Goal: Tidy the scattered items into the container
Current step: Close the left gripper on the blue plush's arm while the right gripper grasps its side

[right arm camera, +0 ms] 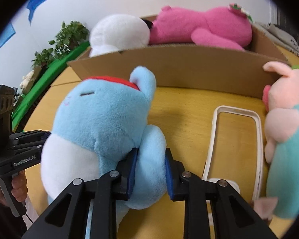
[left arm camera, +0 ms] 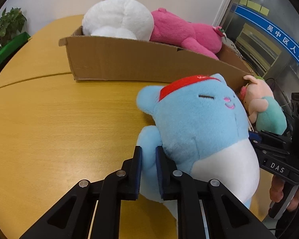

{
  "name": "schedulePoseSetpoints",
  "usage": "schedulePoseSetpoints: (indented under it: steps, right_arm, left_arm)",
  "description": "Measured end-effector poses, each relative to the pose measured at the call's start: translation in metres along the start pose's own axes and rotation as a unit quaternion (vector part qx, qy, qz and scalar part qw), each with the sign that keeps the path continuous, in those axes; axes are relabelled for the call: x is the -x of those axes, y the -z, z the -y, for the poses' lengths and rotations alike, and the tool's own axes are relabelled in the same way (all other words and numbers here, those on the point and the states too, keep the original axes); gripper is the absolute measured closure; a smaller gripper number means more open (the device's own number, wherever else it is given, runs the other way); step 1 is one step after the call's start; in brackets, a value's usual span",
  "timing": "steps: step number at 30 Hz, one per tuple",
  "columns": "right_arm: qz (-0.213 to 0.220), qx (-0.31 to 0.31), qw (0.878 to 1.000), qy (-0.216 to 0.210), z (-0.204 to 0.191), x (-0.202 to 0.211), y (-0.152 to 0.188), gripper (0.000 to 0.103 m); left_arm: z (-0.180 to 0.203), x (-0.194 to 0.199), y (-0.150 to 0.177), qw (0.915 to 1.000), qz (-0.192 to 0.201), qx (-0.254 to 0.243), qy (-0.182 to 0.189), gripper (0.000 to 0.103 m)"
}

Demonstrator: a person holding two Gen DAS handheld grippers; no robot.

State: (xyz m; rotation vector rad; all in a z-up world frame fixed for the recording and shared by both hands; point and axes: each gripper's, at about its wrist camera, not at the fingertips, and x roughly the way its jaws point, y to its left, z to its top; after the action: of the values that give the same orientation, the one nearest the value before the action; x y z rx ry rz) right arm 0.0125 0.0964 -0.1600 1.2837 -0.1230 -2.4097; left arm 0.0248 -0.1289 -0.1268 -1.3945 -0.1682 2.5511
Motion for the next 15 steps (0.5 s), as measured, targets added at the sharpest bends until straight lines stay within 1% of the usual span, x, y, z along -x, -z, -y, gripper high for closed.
schedulePoseSetpoints:
  steps: [1, 2, 3, 4, 6, 7, 8, 9, 11, 12, 13, 14, 15]
  right_arm:
    - [0.007, 0.002, 1.0, -0.001, -0.001, 0.005, 0.003, 0.079]
    - [0.016, 0.002, 1.0, -0.001, -0.002, 0.012, 0.008, 0.079]
    - [0.022, 0.001, 1.0, 0.0, -0.002, 0.017, 0.01, 0.079]
    - [0.028, -0.001, 1.0, -0.002, -0.003, 0.022, 0.012, 0.08]
    - [0.039, 0.002, 0.999, -0.007, -0.008, 0.03, 0.014, 0.081]
    - [0.048, 0.009, 0.999, -0.004, -0.013, 0.036, 0.014, 0.082]
    - [0.057, 0.017, 0.998, -0.003, -0.016, 0.043, 0.013, 0.082]
    - [0.057, 0.021, 0.998, 0.0, -0.02, 0.044, 0.011, 0.082]
    - [0.04, 0.03, 0.998, 0.025, -0.024, 0.038, 0.009, 0.082]
    - [0.031, 0.026, 0.999, 0.03, -0.023, 0.033, 0.01, 0.082]
    - [0.018, 0.014, 0.999, 0.031, -0.018, 0.028, 0.011, 0.081]
    - [0.01, 0.002, 1.0, 0.028, -0.013, 0.025, 0.013, 0.077]
    - [0.0, -0.013, 1.0, 0.022, -0.006, 0.022, 0.015, 0.076]
  left_arm:
    - [0.002, 0.007, 0.003, 1.0, 0.009, -0.002, -0.003, 0.092]
    - [0.003, 0.013, 0.004, 0.9999, 0.015, -0.004, -0.004, 0.1]
    - [0.006, 0.021, 0.006, 0.9997, 0.024, -0.005, 0.01, 0.103]
    - [0.009, 0.028, 0.006, 0.9993, 0.032, -0.008, 0.014, 0.103]
    - [0.019, 0.041, 0.007, 0.9984, 0.047, -0.029, -0.008, 0.103]
    - [0.022, 0.043, 0.006, 0.9982, 0.05, -0.033, -0.005, 0.103]
    - [0.025, 0.047, 0.006, 0.998, 0.051, -0.036, 0.006, 0.103]
    - [0.027, 0.047, 0.005, 0.9979, 0.05, -0.04, 0.011, 0.103]
    - [0.026, 0.044, 0.005, 0.9984, 0.044, -0.033, 0.01, 0.103]
    - [0.021, 0.043, 0.006, 0.9989, 0.04, -0.023, 0.011, 0.103]
    - [0.015, 0.041, 0.006, 0.9992, 0.034, -0.01, 0.016, 0.103]
    - [0.009, 0.039, 0.007, 0.9993, 0.03, -0.001, 0.02, 0.103]
    - [0.004, 0.037, 0.007, 0.9993, 0.029, 0.008, 0.022, 0.103]
